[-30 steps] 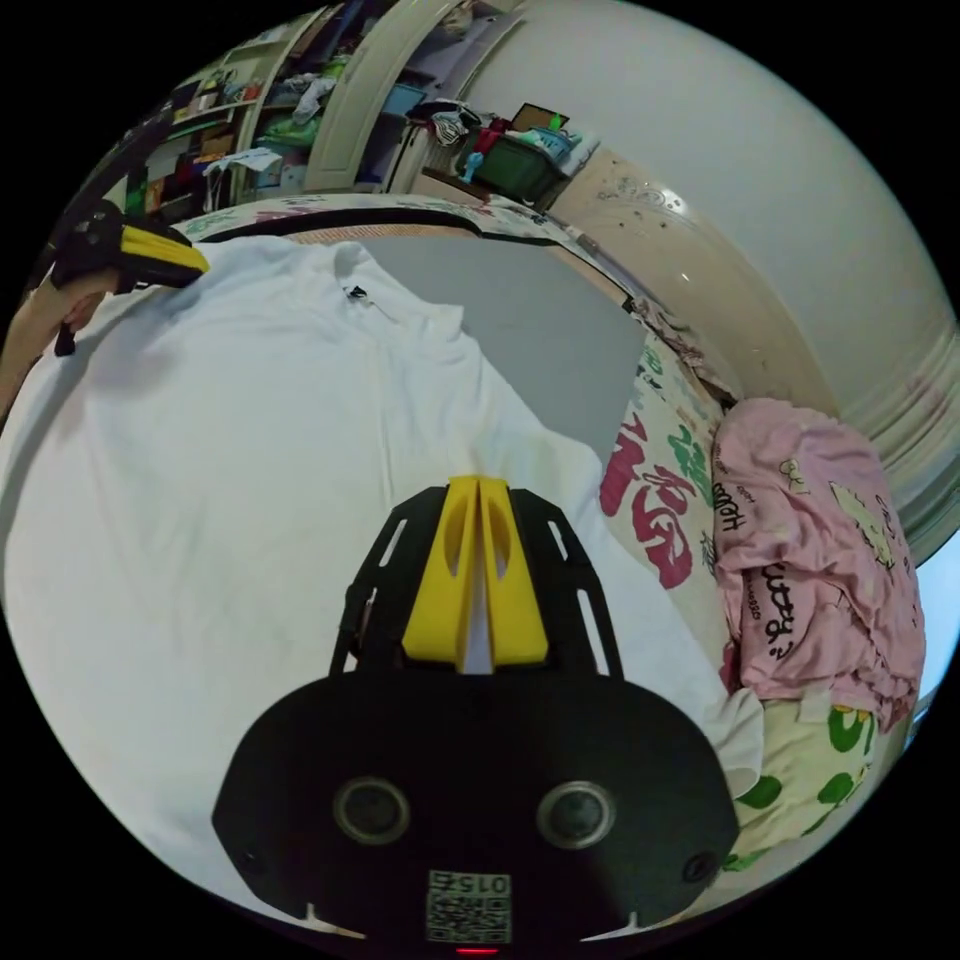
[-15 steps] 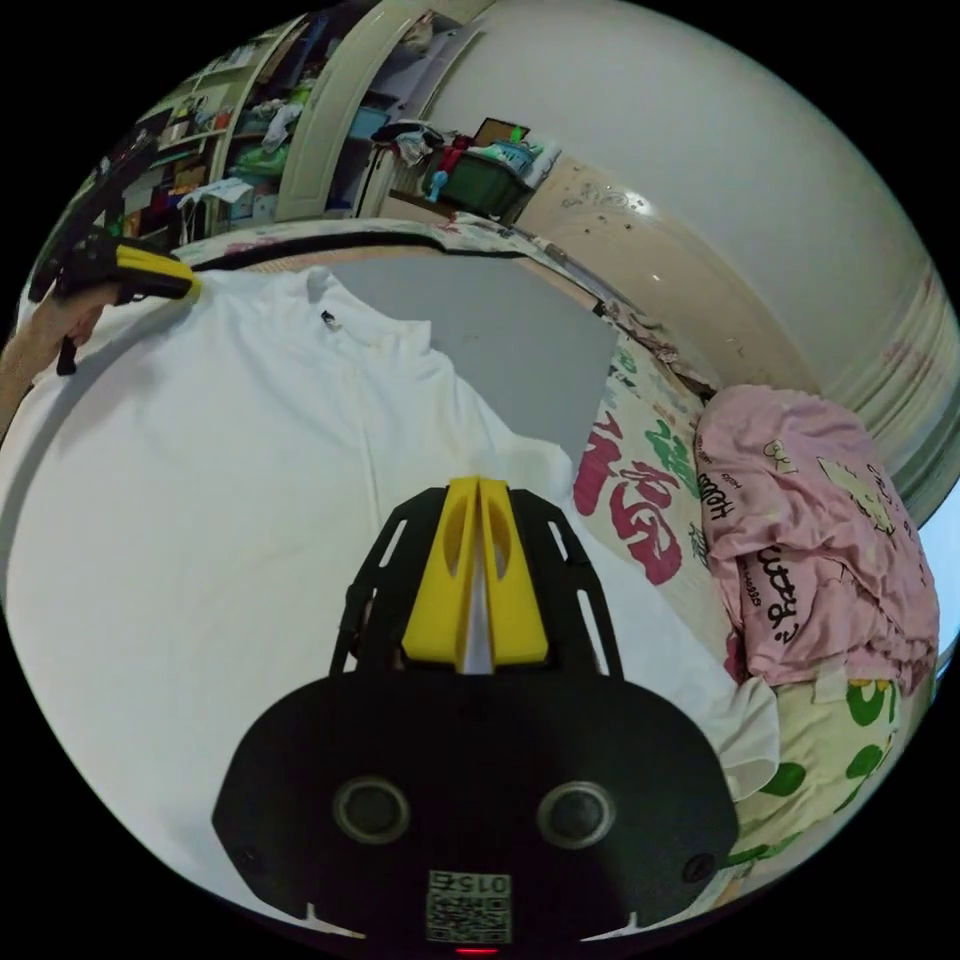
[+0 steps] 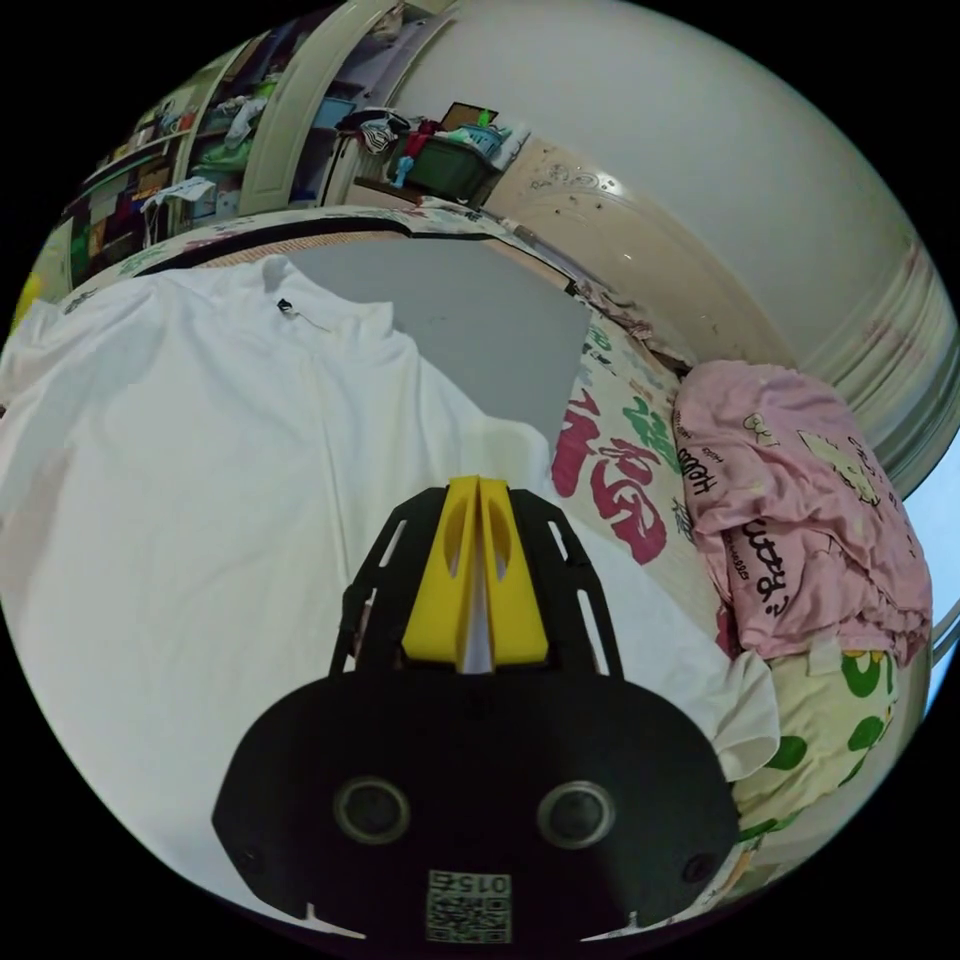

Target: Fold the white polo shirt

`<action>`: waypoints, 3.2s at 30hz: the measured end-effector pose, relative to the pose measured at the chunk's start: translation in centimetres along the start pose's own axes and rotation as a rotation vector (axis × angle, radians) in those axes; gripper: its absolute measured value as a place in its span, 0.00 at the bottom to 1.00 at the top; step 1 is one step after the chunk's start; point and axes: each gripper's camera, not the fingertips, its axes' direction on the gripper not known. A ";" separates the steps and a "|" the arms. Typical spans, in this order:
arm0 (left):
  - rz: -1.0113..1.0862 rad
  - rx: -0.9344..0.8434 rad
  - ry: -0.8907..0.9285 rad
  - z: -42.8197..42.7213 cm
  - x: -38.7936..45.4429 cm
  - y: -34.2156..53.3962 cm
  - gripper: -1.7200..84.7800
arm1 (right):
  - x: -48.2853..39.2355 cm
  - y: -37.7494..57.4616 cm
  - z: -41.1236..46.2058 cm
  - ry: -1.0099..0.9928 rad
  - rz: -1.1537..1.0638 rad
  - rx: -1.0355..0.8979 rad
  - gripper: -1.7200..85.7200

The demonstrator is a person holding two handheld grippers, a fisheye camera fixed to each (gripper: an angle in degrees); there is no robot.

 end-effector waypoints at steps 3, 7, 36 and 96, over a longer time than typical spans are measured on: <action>0.126 0.001 0.280 -4.3 3.7 3.8 0.02 | 1.4 1.5 0.0 -0.015 -0.002 0.017 0.01; 0.351 -0.165 0.569 -4.4 8.7 7.0 0.04 | 5.1 3.8 -1.7 -0.097 0.048 0.081 0.03; 0.340 -0.371 0.602 8.5 7.4 14.5 0.07 | 36.7 39.0 2.1 -0.051 0.654 0.031 0.04; -0.588 0.255 0.112 8.2 26.2 64.3 0.01 | 4.9 37.1 15.4 -0.559 -0.458 0.185 0.16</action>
